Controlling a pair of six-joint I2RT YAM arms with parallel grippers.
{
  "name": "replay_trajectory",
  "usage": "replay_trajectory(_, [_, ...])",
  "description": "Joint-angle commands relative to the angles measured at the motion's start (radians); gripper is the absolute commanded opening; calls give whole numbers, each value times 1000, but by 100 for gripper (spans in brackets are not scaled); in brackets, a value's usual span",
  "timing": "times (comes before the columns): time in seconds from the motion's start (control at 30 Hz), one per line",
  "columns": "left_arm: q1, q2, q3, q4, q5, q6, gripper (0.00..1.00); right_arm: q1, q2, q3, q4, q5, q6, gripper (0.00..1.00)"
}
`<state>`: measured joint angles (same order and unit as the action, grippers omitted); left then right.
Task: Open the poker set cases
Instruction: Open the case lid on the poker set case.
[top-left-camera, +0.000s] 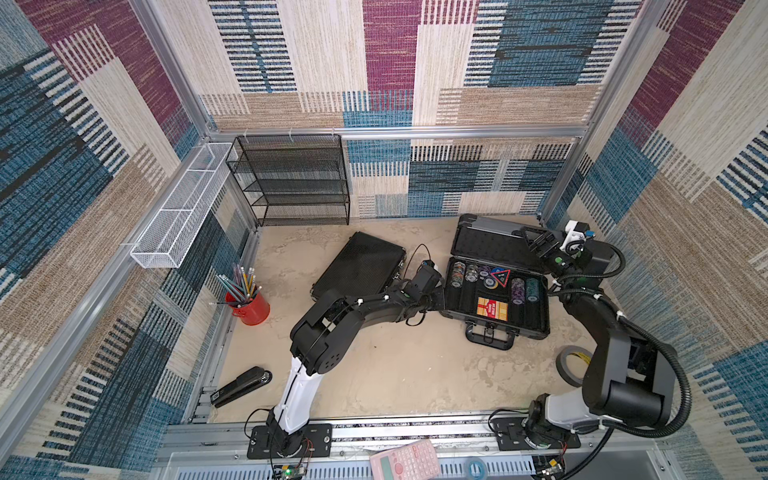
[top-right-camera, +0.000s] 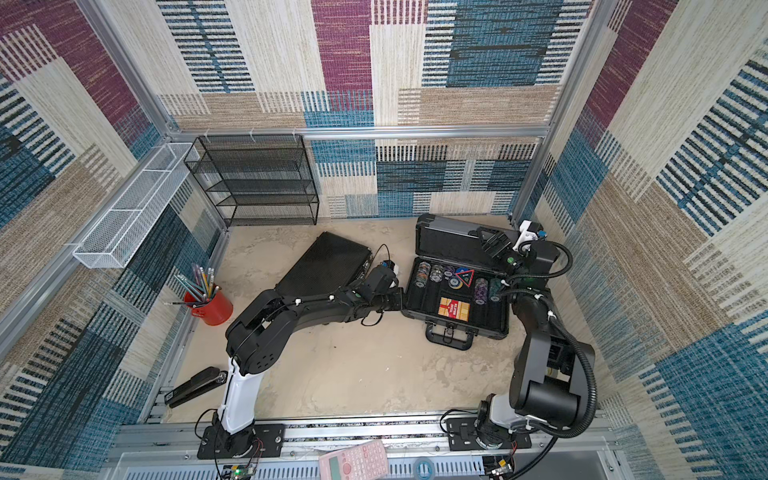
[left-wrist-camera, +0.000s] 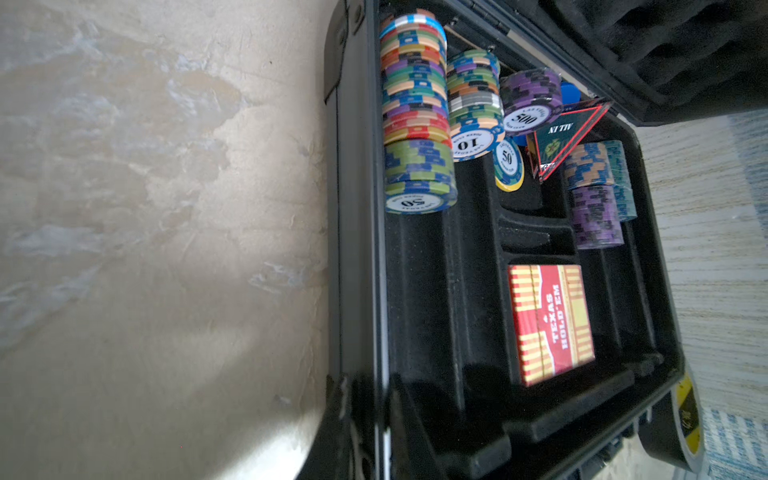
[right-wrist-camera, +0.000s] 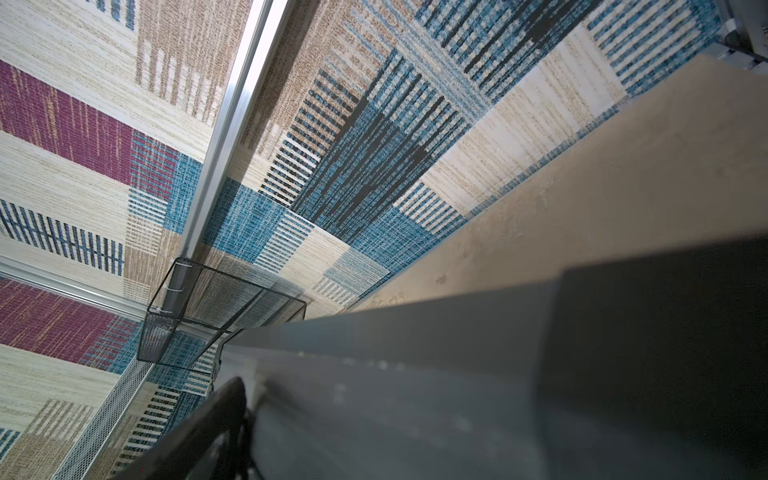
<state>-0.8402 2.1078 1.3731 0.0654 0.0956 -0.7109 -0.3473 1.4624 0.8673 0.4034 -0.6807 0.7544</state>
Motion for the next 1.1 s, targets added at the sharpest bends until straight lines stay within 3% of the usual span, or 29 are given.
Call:
replay_trajectory(0.0, [-11, 5, -14, -243, 204, 2, 10, 1, 32, 38, -40, 4, -51, 99])
replay_trajectory(0.5, [-8, 27, 19, -233, 220, 1, 10, 1, 30, 117, -120, 0, -107, 99])
replay_trajectory(0.77, [-1, 38, 30, -230, 238, 0, 10, -2, 97, 367, -316, -11, -197, 99])
replay_trajectory(1.07, [6, 53, 36, -207, 282, -13, 10, -2, 60, 295, -235, -24, -175, 99])
